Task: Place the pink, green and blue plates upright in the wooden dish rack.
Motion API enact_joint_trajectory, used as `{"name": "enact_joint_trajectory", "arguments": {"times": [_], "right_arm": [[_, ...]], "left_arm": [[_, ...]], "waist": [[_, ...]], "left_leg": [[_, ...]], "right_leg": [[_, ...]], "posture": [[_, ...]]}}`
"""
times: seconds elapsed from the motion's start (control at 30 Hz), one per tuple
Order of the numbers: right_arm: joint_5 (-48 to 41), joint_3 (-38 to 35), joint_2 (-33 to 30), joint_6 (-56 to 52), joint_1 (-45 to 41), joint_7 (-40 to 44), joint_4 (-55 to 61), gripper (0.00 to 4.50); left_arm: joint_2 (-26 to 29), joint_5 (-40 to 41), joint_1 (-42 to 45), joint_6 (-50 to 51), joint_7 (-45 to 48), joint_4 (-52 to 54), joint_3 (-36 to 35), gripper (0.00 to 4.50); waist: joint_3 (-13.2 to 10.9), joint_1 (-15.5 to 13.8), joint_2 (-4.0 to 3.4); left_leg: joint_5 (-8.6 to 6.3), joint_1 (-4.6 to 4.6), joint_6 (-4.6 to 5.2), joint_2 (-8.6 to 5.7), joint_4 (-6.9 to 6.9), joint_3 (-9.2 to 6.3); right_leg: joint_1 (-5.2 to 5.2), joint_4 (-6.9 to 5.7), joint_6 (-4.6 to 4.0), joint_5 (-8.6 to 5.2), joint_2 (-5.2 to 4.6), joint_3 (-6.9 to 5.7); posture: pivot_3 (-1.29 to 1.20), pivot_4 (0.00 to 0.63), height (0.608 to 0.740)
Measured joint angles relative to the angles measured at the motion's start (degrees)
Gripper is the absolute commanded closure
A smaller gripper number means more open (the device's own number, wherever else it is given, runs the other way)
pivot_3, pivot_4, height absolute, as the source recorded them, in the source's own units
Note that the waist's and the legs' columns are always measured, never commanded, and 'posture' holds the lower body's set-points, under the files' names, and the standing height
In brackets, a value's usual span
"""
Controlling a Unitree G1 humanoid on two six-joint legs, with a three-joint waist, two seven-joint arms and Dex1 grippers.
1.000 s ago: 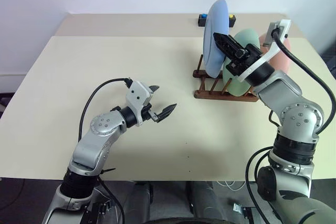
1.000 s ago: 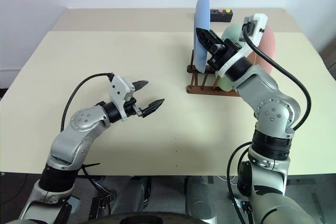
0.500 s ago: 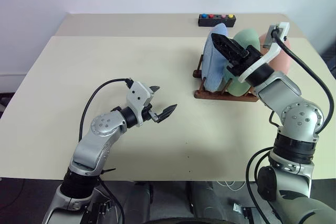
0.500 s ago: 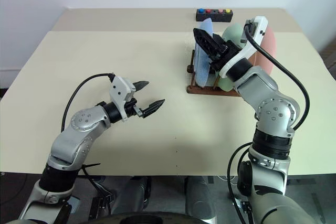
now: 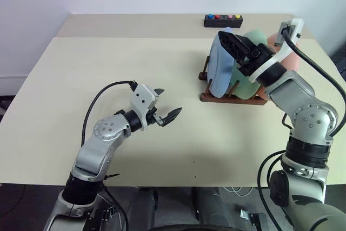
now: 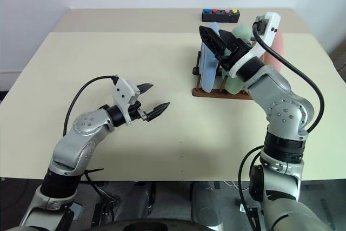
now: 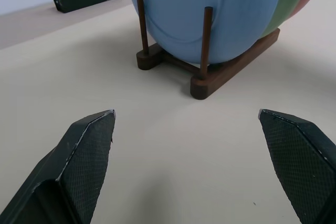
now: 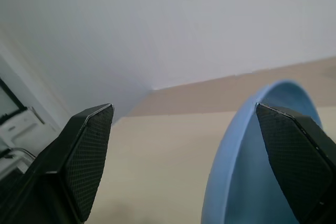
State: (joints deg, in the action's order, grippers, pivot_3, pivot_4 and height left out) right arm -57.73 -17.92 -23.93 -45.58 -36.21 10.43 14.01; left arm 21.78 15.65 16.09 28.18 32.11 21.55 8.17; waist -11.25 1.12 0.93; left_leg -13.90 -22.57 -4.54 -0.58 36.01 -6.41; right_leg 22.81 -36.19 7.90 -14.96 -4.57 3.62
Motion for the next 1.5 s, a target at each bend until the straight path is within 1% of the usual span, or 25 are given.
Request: {"name": "enact_joint_trajectory", "arguments": {"times": [0.13,0.23,0.3,0.4,0.53,0.6,0.63,0.67,0.7,0.77,0.87,1.0,1.13,1.23,1.4,1.5], "right_arm": [[5.26,2.13,-4.43,3.53,-0.04,4.8,2.68,0.13],[7.45,2.5,-6.27,5.93,0.04,7.97,4.48,0.13],[10.86,3.66,-10.27,8.73,1.71,12.07,6.52,0.13],[16.23,3.73,-17.13,14.58,8.09,20.71,9.59,0.13],[21.66,2.41,-21.9,20.75,19.22,29.7,8.78,0.13],[23.88,1.39,-22.51,23.36,22.2,32.04,8.18,0.13],[24.78,0.22,-22.57,25.08,24.59,33.18,8.01,0.13],[26.11,-1.58,-22.59,27.51,29.01,34.82,6.88,0.13],[26.82,-1.96,-22.59,28.08,30.7,35.43,5.76,0.13],[28.36,-4.17,-22.59,30.99,35.69,38.06,1.56,0.13],[29.58,-7.09,-22.58,33.61,39.56,40.3,-4.48,0.13],[30.61,-7.88,-21.94,35.91,41.01,40.91,-7.15,0.13],[28.34,-7.42,-19.28,34.5,43.0,41.17,-3.94,0.13],[28.1,-7.29,-19.14,33.86,43.58,40.82,-2.46,0.13],[27.95,-7.42,-18.8,33.42,43.34,39.44,-1.97,0.13],[27.43,-8.14,-18.84,32.23,41.35,37.91,-2.12,0.13]], "left_arm": [[-0.11,-0.04,0.0,-0.02,-0.12,0.0,0.0,0.0],[-0.39,-0.08,0.03,-0.08,-0.19,-0.01,-0.01,0.0],[-0.4,-0.23,0.17,-0.53,-0.36,-0.27,-0.24,0.0],[0.73,-1.69,0.47,-2.38,-1.72,-2.25,-2.08,0.0],[2.89,-2.73,-0.09,-3.55,-3.06,-5.04,-6.23,0.0],[3.19,-2.69,-0.59,-4.15,-2.79,-5.13,-7.06,0.0],[3.68,-2.68,-1.37,-4.84,-2.48,-5.07,-7.25,0.0],[4.83,-2.7,-3.1,-5.26,-2.24,-5.2,-7.91,0.0],[5.36,-2.73,-4.08,-5.29,-2.25,-5.45,-8.64,0.0],[5.72,-3.32,-4.93,-5.29,-2.62,-6.48,-9.58,0.0],[5.07,-3.78,-5.26,-5.62,-3.0,-6.52,-9.55,0.0],[4.42,-3.85,-6.13,-6.25,-2.77,-6.53,-8.79,0.0],[4.17,-3.86,-7.17,-6.74,-2.21,-6.95,-8.37,0.0],[4.06,-3.85,-7.2,-6.74,-2.0,-6.97,-8.31,0.0],[3.33,-3.89,-6.19,-6.74,-1.62,-8.05,-6.98,0.0],[2.85,-3.88,-5.61,-6.74,-1.04,-8.28,-6.3,0.0]], "waist": [[-0.02,-0.03,-0.03],[-0.02,-0.06,-0.03],[-0.02,-0.19,-0.03],[-0.01,-0.37,0.02],[-0.01,-0.18,0.01],[-0.02,-0.1,-0.01],[-0.01,-0.2,0.01],[0.0,-0.29,0.02],[-0.01,-0.29,0.02],[-0.01,-0.41,0.01],[-0.02,-0.47,0.02],[-0.01,0.11,-0.02],[-0.01,-0.18,-0.03],[-0.01,-0.39,-0.02],[-0.01,-0.39,-0.02],[-0.01,-0.25,-0.02]], "left_leg": [[-0.01,-0.03,0.01,0.0,-0.01,0.01],[-0.01,-0.03,0.01,0.0,0.0,0.01],[-0.01,-0.05,0.01,0.0,-0.01,0.01],[-0.04,-0.05,0.07,0.0,0.02,0.01],[-0.05,-0.05,0.08,0.01,0.04,0.07],[-0.05,-0.01,0.08,0.02,0.04,0.09],[-0.05,0.0,0.08,0.03,0.03,0.08],[-0.06,0.01,0.1,0.03,0.0,0.08],[-0.07,0.01,0.11,0.03,0.01,0.09],[-0.07,0.01,0.11,0.02,0.09,0.12],[-0.07,0.08,0.11,0.0,0.2,0.13],[-0.07,0.18,0.11,0.05,0.11,0.15],[-0.07,0.14,0.11,0.06,0.08,0.13],[-0.07,0.12,0.11,0.03,0.17,0.13],[-0.07,0.13,0.11,0.03,0.16,0.14],[-0.07,0.15,0.11,0.04,0.13,0.13]], "right_leg": [[0.01,0.05,0.01,0.0,0.0,0.0],[0.01,0.06,0.01,0.0,0.0,0.0],[0.01,0.08,0.01,0.0,0.0,-0.01],[-0.03,0.14,0.04,-0.01,0.0,-0.02],[-0.03,0.15,0.03,-0.01,-0.02,0.0],[-0.04,0.13,0.03,-0.01,-0.02,0.01],[-0.06,0.13,0.03,-0.02,-0.01,0.01],[-0.08,0.15,0.03,-0.02,-0.01,0.01],[-0.08,0.15,0.03,-0.02,-0.02,0.01],[-0.11,0.15,0.03,-0.02,-0.04,0.02],[-0.24,0.18,-0.16,-0.12,-0.05,0.04],[-0.22,0.14,-0.16,-0.12,-0.02,0.06],[-0.2,0.14,-0.06,-0.08,0.0,0.06],[-0.25,0.17,-0.15,-0.12,-0.03,0.06],[-0.26,0.17,-0.16,-0.13,-0.03,0.06],[-0.23,0.15,-0.14,-0.12,-0.01,0.06]], "posture": [[0.0,0.15,0.734],[0.0,0.15,0.734],[0.0,0.15,0.734],[0.0,0.15,0.734],[0.0,0.15,0.734],[0.0,0.15,0.734],[0.0,0.15,0.734],[0.0,0.15,0.734],[0.0,0.15,0.734],[0.0,0.15,0.734],[0.0,0.15,0.734],[0.0,0.15,0.734],[0.0,0.15,0.734],[0.0,0.15,0.734],[0.0,0.15,0.734],[0.0,0.15,0.734]]}}
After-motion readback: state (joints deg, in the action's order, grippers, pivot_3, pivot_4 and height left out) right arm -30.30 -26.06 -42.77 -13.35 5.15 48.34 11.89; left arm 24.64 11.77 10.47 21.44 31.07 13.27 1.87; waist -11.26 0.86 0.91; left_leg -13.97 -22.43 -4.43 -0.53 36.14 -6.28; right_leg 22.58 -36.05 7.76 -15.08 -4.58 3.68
